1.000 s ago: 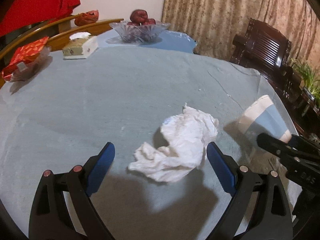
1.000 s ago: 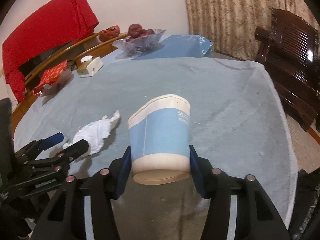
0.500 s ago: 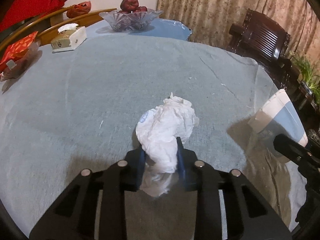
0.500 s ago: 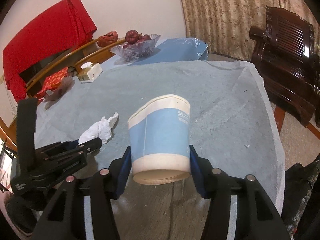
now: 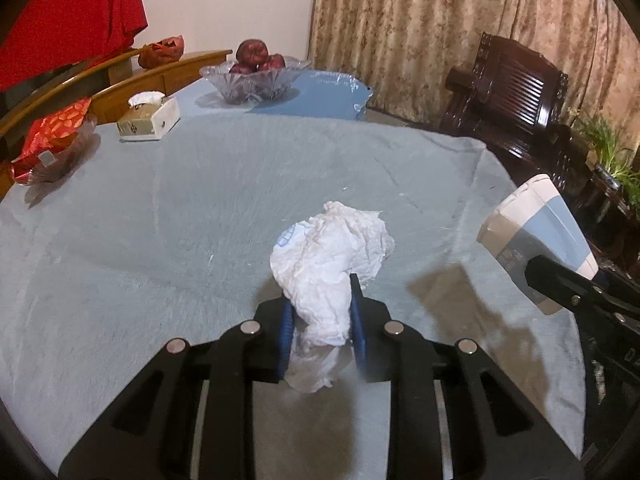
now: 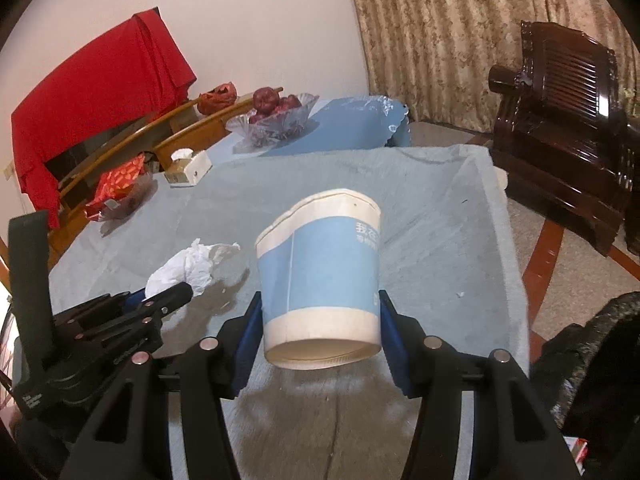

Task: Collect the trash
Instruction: 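Carry the blue cup and white tissue over the black trash bin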

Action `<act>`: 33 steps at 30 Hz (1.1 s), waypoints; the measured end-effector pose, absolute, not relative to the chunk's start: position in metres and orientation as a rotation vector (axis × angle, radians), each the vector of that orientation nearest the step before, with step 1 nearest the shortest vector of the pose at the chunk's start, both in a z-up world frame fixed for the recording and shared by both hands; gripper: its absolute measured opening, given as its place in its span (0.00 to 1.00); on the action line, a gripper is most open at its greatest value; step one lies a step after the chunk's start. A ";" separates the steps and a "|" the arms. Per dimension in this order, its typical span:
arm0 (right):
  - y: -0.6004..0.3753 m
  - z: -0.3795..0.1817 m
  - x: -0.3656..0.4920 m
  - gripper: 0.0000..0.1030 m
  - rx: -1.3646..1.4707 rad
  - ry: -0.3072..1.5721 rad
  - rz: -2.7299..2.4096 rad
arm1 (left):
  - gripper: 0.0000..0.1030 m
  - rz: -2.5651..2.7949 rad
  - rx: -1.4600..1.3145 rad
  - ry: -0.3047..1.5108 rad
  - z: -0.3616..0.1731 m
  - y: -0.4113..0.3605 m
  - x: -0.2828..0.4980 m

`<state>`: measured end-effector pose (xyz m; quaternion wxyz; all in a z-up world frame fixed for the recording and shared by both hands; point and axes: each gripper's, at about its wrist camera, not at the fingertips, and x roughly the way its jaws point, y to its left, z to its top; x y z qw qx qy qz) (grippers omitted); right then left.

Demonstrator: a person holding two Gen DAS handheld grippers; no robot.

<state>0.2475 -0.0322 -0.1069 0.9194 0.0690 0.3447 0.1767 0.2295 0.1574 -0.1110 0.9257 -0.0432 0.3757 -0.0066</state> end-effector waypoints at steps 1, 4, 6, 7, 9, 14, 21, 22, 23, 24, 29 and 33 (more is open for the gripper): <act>-0.034 -0.105 0.245 0.53 0.141 0.705 0.362 | 0.23 -0.016 -0.090 0.765 -0.108 0.155 0.227; -0.040 -0.096 0.236 0.53 0.142 0.688 0.358 | 0.23 -0.025 -0.092 0.748 -0.099 0.146 0.216; -0.045 -0.090 0.231 0.53 0.147 0.676 0.356 | 0.23 -0.033 -0.096 0.738 -0.094 0.139 0.209; -0.047 -0.088 0.228 0.53 0.148 0.670 0.355 | 0.23 -0.035 -0.096 0.734 -0.092 0.137 0.207; -0.052 -0.081 0.223 0.53 0.150 0.658 0.352 | 0.23 -0.039 -0.095 0.722 -0.086 0.131 0.201; -0.063 -0.070 0.209 0.53 0.155 0.631 0.343 | 0.23 -0.062 -0.096 0.696 -0.072 0.118 0.188; -0.083 -0.060 0.187 0.53 0.162 0.605 0.321 | 0.23 -0.090 -0.085 0.673 -0.060 0.097 0.174; -0.087 -0.058 0.183 0.53 0.163 0.601 0.315 | 0.23 -0.096 -0.085 0.671 -0.059 0.093 0.171; -0.091 -0.057 0.179 0.53 0.164 0.597 0.310 | 0.23 -0.103 -0.085 0.668 -0.057 0.089 0.169; -0.094 -0.056 0.176 0.53 0.166 0.594 0.305 | 0.23 -0.109 -0.085 0.665 -0.055 0.086 0.168; -0.110 -0.052 0.160 0.53 0.170 0.582 0.278 | 0.23 -0.143 -0.080 0.643 -0.046 0.069 0.158; -0.125 -0.049 0.147 0.53 0.179 0.572 0.249 | 0.23 -0.173 -0.068 0.629 -0.042 0.053 0.149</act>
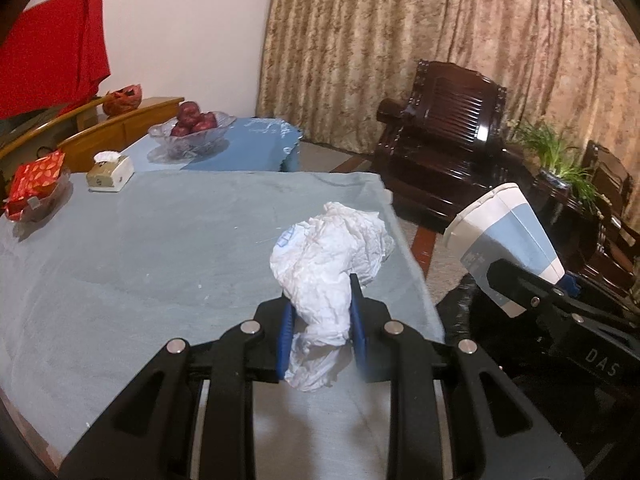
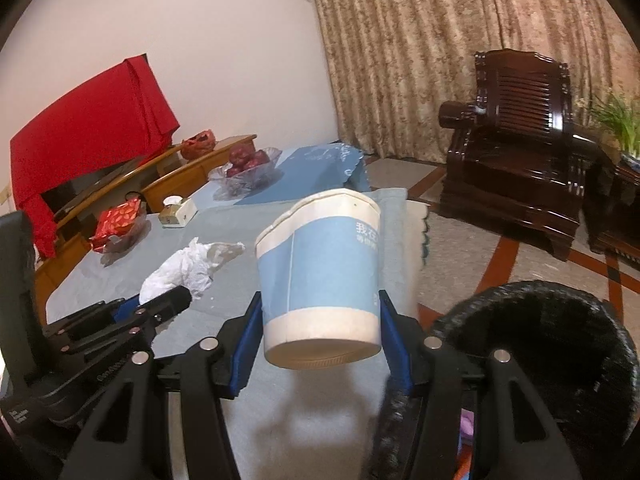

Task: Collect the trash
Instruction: 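Carry the blue cup and white tissue over the black trash bin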

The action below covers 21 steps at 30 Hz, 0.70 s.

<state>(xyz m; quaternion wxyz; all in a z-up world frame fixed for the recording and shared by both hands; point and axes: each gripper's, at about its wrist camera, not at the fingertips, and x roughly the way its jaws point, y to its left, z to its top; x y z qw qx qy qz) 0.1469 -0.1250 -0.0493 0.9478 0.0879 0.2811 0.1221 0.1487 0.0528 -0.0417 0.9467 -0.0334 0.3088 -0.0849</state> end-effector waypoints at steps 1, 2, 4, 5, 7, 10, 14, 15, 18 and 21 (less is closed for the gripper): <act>-0.130 -0.048 0.143 0.53 0.180 0.568 0.239 | 0.23 -0.179 -0.066 0.627 -0.041 0.049 0.147; -0.134 -0.048 0.141 0.53 0.181 0.566 0.232 | 0.23 -0.187 -0.064 0.624 -0.040 0.044 0.145; -0.145 -0.047 0.134 0.53 0.187 0.562 0.214 | 0.23 -0.198 -0.064 0.620 -0.039 0.038 0.142; -0.149 -0.047 0.132 0.53 0.189 0.559 0.208 | 0.23 -0.205 -0.064 0.617 -0.038 0.033 0.141; -0.158 -0.047 0.127 0.53 0.194 0.557 0.191 | 0.23 -0.218 -0.061 0.612 -0.037 0.026 0.137; -0.173 -0.048 0.119 0.53 0.205 0.554 0.163 | 0.23 -0.243 -0.049 0.607 -0.037 0.013 0.133; -0.191 -0.047 0.108 0.53 0.214 0.545 0.125 | 0.23 -0.279 -0.034 0.601 -0.036 -0.007 0.127; -0.193 -0.047 0.107 0.53 0.215 0.543 0.118 | 0.23 -0.286 -0.032 0.599 -0.036 -0.011 0.125; -0.206 -0.045 0.100 0.53 0.221 0.532 0.091 | 0.23 -0.309 -0.026 0.593 -0.035 -0.023 0.122; -0.217 -0.045 0.093 0.53 0.222 0.527 0.068 | 0.23 -0.331 -0.014 0.588 -0.034 -0.036 0.119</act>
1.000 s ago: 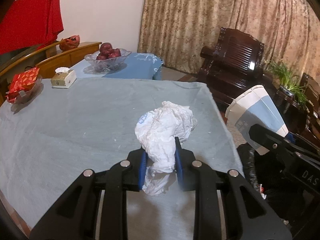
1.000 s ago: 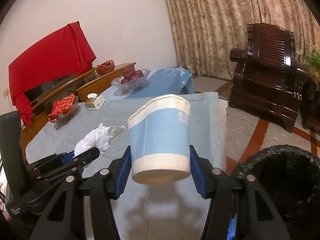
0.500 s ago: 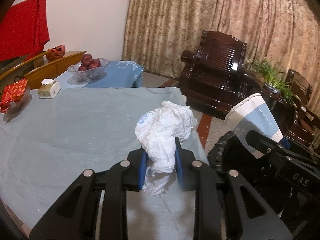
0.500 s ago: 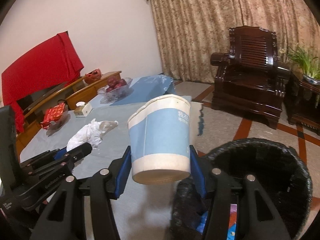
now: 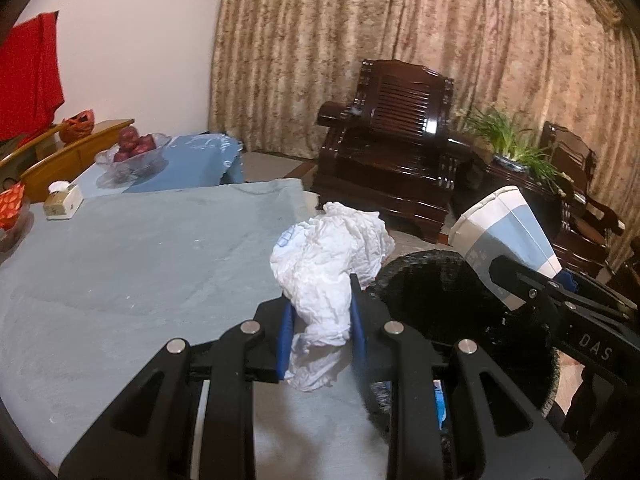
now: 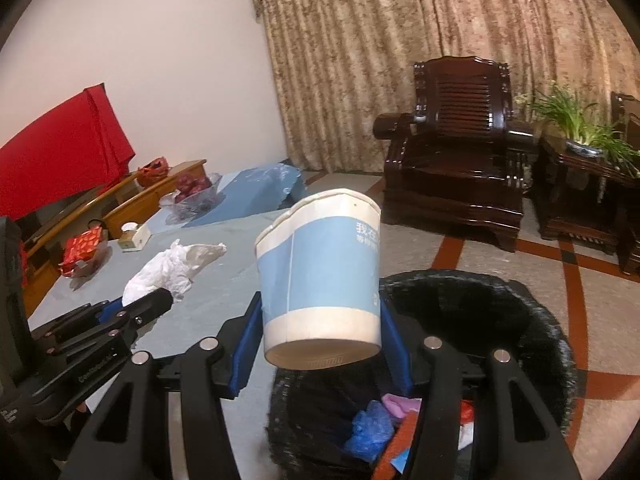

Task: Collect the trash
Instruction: 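Carry the blue cup and white tissue over the black trash bin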

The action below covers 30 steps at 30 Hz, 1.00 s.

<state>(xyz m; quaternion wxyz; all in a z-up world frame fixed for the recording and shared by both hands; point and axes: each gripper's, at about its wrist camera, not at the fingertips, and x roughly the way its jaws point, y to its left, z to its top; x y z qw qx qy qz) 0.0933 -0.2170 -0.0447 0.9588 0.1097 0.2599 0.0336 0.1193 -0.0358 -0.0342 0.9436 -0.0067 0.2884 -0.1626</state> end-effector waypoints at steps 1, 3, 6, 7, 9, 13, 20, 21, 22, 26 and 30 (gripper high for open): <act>-0.221 -0.044 0.091 0.53 0.224 0.525 0.061 | 0.23 -0.339 -0.010 0.587 -0.034 -0.039 0.118; -0.228 -0.045 0.086 0.53 0.227 0.523 0.046 | 0.23 -0.353 0.000 0.586 -0.034 -0.047 0.117; -0.237 -0.045 0.083 0.53 0.232 0.523 0.028 | 0.23 -0.370 0.006 0.587 -0.034 -0.058 0.116; -0.240 -0.045 0.081 0.53 0.234 0.523 0.021 | 0.23 -0.373 0.008 0.587 -0.034 -0.061 0.116; -0.250 -0.046 0.078 0.53 0.236 0.521 0.013 | 0.23 -0.382 0.012 0.584 -0.033 -0.068 0.116; -0.260 -0.047 0.072 0.53 0.239 0.518 -0.008 | 0.23 -0.399 0.017 0.581 -0.034 -0.082 0.116; -0.280 -0.049 0.068 0.53 0.247 0.521 -0.045 | 0.23 -0.441 0.034 0.582 -0.039 -0.106 0.117; -0.282 -0.050 0.068 0.53 0.248 0.522 -0.050 | 0.23 -0.445 0.035 0.582 -0.039 -0.108 0.118; -0.286 -0.051 0.067 0.53 0.249 0.523 -0.057 | 0.23 -0.451 0.036 0.582 -0.041 -0.111 0.119; -0.293 -0.054 0.065 0.53 0.252 0.528 -0.076 | 0.23 -0.468 0.037 0.586 -0.045 -0.119 0.120; -0.302 -0.058 0.063 0.53 0.258 0.537 -0.092 | 0.23 -0.483 0.050 0.595 -0.051 -0.130 0.121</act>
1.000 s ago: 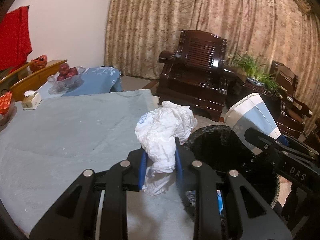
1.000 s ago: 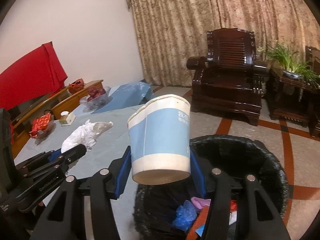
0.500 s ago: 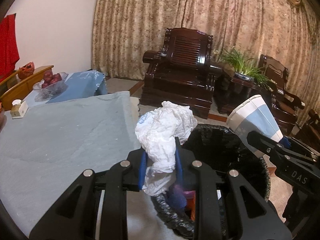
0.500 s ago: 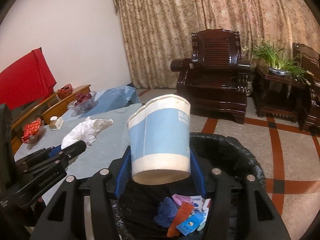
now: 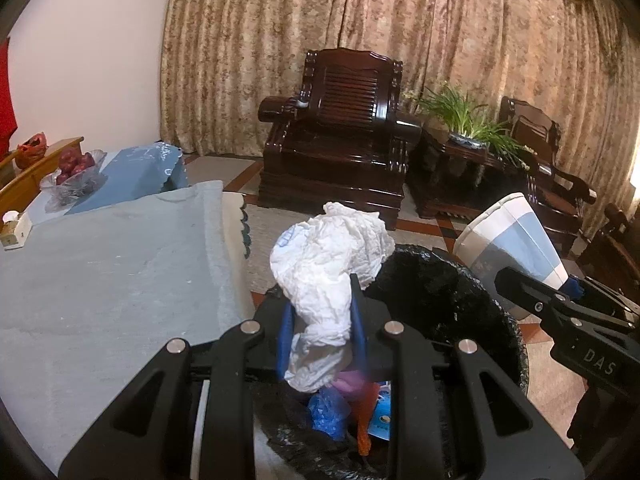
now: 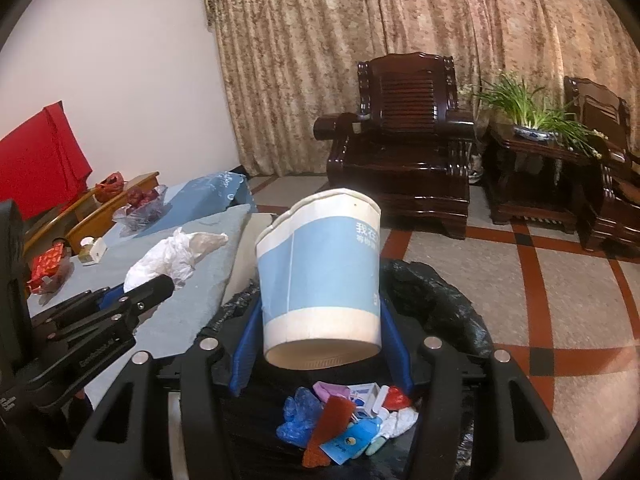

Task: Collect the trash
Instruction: 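Carry the blue cup and white tissue over the black trash bin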

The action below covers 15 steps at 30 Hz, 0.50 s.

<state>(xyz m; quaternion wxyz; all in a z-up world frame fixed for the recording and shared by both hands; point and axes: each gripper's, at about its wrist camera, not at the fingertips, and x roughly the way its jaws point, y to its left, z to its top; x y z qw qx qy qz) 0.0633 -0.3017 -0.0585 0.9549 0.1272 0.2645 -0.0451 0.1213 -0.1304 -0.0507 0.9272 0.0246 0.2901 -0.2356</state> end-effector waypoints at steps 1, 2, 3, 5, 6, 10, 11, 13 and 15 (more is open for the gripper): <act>-0.303 -0.060 0.063 0.53 0.260 0.539 -0.096 | 0.23 -0.486 0.052 0.597 -0.052 -0.132 0.121; -0.306 -0.061 0.062 0.53 0.262 0.541 -0.101 | 0.23 -0.490 0.056 0.602 -0.054 -0.135 0.122; -0.307 -0.063 0.062 0.53 0.263 0.543 -0.105 | 0.23 -0.495 0.058 0.607 -0.055 -0.138 0.123; -0.310 -0.066 0.061 0.53 0.268 0.549 -0.113 | 0.23 -0.500 0.060 0.612 -0.058 -0.142 0.124; -0.312 -0.067 0.061 0.53 0.269 0.551 -0.117 | 0.23 -0.501 0.063 0.615 -0.060 -0.144 0.125; -0.320 -0.073 0.062 0.53 0.268 0.566 -0.130 | 0.23 -0.510 0.073 0.623 -0.065 -0.152 0.126; -0.321 -0.075 0.062 0.53 0.269 0.569 -0.132 | 0.23 -0.511 0.076 0.625 -0.067 -0.154 0.127; -0.322 -0.078 0.062 0.53 0.272 0.575 -0.136 | 0.23 -0.516 0.079 0.631 -0.071 -0.158 0.128; -0.323 -0.081 0.062 0.53 0.273 0.580 -0.140 | 0.23 -0.518 0.085 0.637 -0.074 -0.163 0.129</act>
